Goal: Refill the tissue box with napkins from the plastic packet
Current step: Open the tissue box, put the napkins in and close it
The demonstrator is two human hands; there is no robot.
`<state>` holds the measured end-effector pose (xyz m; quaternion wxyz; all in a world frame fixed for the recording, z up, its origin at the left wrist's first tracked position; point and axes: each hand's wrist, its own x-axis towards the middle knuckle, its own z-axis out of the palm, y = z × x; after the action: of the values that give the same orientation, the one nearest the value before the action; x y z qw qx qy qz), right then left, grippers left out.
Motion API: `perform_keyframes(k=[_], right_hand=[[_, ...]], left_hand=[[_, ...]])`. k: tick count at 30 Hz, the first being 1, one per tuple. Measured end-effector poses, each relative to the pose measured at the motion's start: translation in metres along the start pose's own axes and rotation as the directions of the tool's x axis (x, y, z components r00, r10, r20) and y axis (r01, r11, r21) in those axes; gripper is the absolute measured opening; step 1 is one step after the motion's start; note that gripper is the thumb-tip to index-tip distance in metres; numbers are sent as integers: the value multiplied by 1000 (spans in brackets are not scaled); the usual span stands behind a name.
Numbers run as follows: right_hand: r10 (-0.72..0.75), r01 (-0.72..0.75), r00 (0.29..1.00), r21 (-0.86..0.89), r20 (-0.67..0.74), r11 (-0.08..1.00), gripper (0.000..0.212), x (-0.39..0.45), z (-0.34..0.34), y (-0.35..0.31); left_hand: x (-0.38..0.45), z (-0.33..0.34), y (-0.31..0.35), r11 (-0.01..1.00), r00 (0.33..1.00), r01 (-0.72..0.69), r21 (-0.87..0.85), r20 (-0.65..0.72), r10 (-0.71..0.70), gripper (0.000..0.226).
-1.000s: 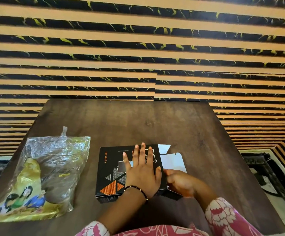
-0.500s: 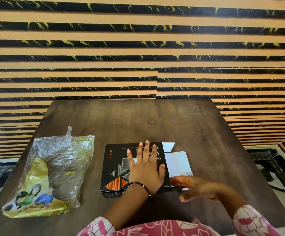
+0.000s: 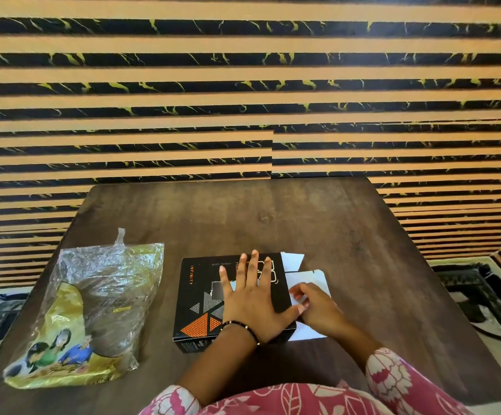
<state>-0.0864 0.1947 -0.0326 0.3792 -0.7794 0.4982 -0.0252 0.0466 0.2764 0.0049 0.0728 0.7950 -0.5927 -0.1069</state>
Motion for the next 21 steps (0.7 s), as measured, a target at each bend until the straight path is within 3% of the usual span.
perform_keyframes(k=[4, 8, 11, 14, 18, 21], right_hand=[[100, -96, 992, 52, -75, 994, 49, 5, 11, 7], [282, -209, 928, 291, -242, 934, 83, 9, 8, -2], [225, -118, 939, 370, -262, 922, 97, 14, 3, -6], [137, -42, 962, 366, -238, 930, 85, 17, 4, -6], [185, -92, 958, 378, -217, 921, 47, 9, 6, 5], [115, -37, 970, 341, -213, 939, 43, -2, 19, 10]], left_hand=[[1, 1, 2, 999, 999, 32, -17, 5, -32, 103], [1, 0, 6, 998, 998, 53, -22, 18, -52, 97], [0, 0, 7, 998, 998, 55, -27, 16, -54, 91], [0, -1, 7, 999, 999, 49, -15, 16, -49, 93], [2, -2, 8, 999, 999, 45, -11, 21, -45, 103], [3, 1, 6, 999, 999, 47, -13, 22, -46, 103]])
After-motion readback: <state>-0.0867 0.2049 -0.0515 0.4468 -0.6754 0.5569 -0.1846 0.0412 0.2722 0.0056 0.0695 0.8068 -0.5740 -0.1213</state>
